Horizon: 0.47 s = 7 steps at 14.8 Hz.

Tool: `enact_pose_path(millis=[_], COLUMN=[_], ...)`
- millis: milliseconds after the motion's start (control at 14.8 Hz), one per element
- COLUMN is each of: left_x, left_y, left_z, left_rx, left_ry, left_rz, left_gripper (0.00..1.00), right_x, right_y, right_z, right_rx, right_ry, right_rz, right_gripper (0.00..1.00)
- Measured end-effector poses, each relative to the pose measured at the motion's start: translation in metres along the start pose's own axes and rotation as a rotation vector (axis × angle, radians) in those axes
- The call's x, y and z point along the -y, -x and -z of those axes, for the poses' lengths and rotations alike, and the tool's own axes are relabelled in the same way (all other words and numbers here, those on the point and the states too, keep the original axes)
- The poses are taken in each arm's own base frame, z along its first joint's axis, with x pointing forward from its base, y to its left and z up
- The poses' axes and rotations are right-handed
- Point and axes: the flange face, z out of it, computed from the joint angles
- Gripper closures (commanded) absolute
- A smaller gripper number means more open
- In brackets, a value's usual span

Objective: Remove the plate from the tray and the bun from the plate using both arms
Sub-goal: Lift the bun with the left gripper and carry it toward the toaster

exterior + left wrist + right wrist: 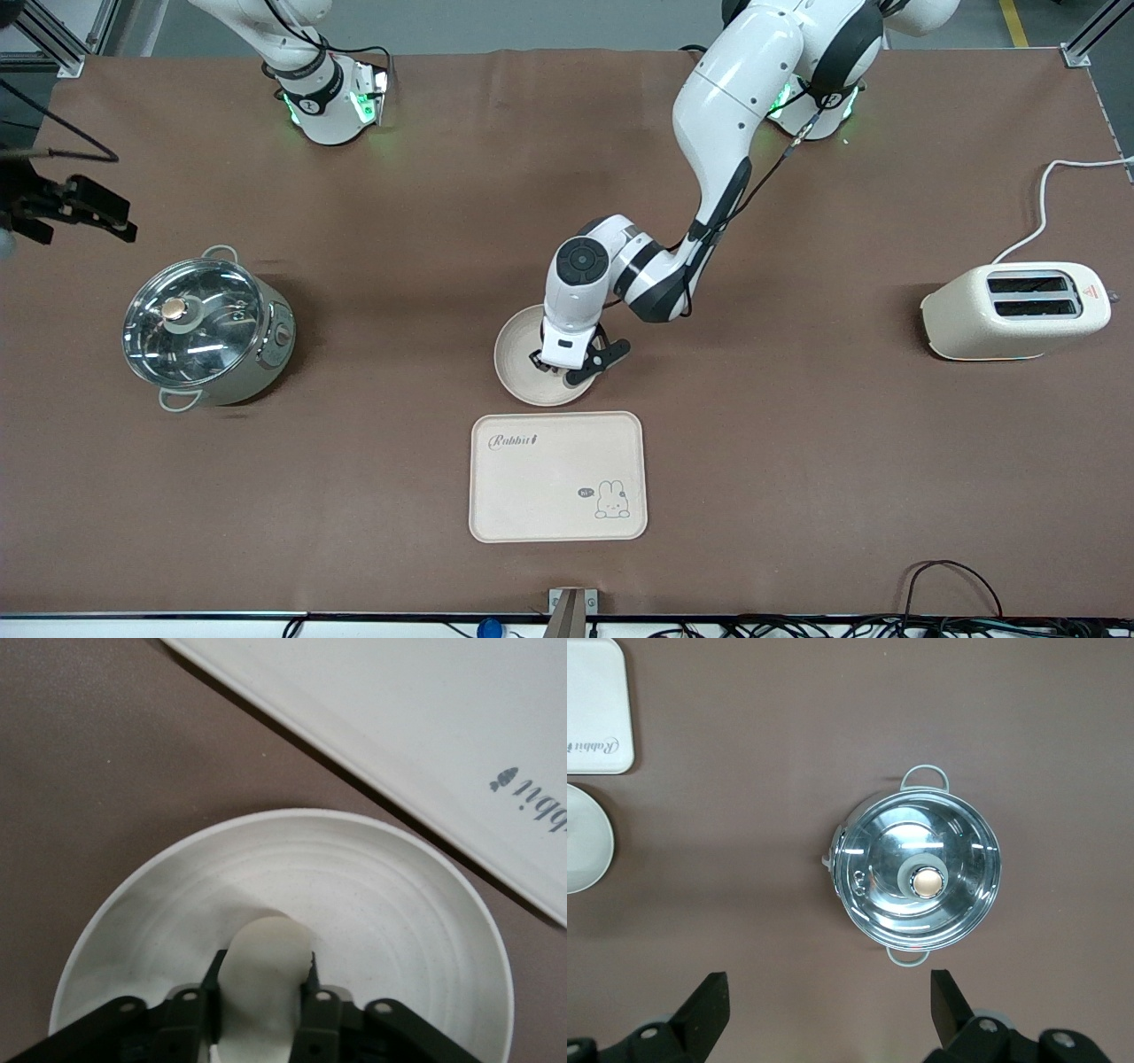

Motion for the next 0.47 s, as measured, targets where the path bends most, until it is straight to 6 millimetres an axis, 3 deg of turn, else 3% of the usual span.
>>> enact_pose_path(millis=[271,475], left_x=[-0.002,0.003], left_y=[-0.013,-0.072], left_z=[0.012,0.059], left_rx=[-0.019,-0.094], left_ry=[-0.014,-0.060], left_rz=[0.012,0.049], left_gripper=[0.92,0.92], right_x=[-0.021,-0.033], right_y=[-0.011,-0.014], right_z=[-0.017,-0.025], right_rx=[-0.011,0.000], right_ry=[0.000,0.001], right_rz=[-0.034,-0.051], right_gripper=[0.00,0.00])
